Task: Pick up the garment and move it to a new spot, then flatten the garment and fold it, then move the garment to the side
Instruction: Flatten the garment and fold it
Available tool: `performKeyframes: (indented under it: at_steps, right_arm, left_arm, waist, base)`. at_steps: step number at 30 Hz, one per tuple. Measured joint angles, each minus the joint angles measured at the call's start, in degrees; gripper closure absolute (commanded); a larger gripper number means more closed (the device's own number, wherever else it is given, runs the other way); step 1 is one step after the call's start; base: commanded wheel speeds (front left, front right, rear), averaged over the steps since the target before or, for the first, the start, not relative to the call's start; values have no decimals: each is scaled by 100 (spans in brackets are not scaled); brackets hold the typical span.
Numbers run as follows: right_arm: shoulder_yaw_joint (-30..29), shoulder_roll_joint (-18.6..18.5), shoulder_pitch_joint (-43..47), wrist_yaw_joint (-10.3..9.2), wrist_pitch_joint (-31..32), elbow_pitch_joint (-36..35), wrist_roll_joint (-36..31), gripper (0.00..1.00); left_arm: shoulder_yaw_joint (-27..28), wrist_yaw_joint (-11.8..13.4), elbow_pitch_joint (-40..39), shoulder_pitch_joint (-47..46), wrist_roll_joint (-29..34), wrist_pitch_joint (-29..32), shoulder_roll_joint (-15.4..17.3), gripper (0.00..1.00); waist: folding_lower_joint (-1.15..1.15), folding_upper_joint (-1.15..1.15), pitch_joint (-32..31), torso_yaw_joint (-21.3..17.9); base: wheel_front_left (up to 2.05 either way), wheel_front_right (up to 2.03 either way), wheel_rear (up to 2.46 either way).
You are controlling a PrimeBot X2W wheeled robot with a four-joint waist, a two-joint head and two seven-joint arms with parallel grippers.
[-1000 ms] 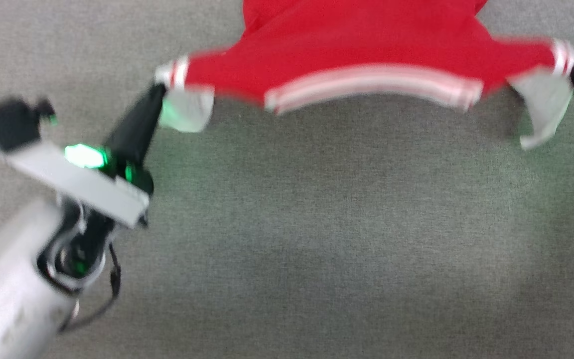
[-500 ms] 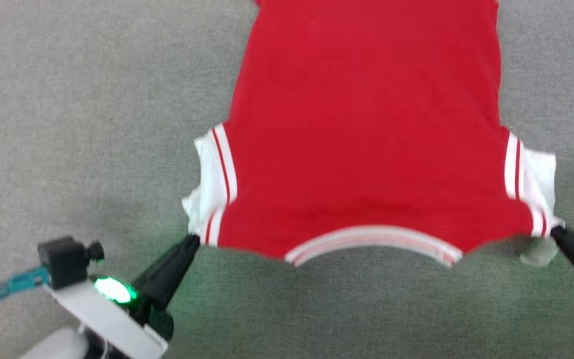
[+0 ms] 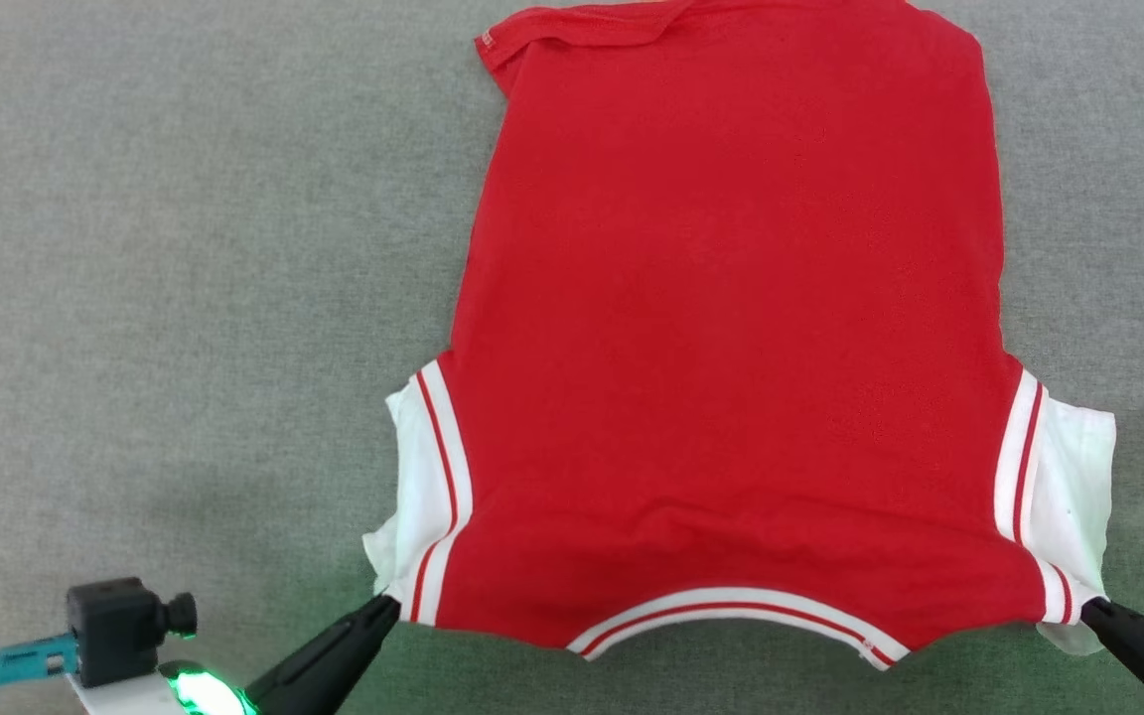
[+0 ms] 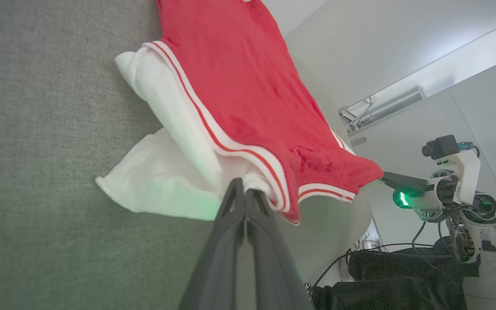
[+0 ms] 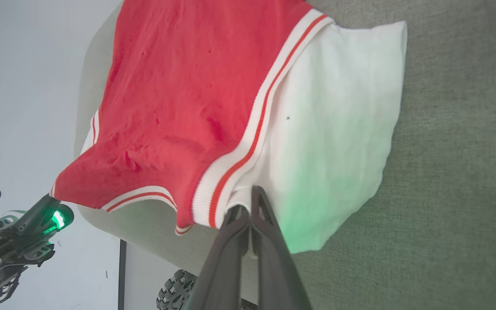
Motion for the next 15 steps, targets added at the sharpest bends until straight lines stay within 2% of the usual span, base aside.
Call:
performKeyframes:
  at_steps: [3, 6, 15]
  right_arm:
    - [87, -114, 6, 0, 53, 18, -77, 100]
    - [282, -267, -17, 0, 69, 138, -241, 100]
    - [1201, -697, -325, 0, -265, 1198, -673, 100]
  left_arm:
    - [-107, 0, 112, -16, 21, 62, -21, 100]
    - [-255, 0, 225, -135, 30, 187, -213, 100]
    - [-639, 0, 1213, -586, 265, 475, -744, 100]
  waist:
    - [0, 0, 30, 3]
    - [0, 0, 60, -11]
    - [0, 0, 142, -78]
  base:
    - [0, 0, 0]
    - [0, 0, 0]
    - [0, 0, 0]
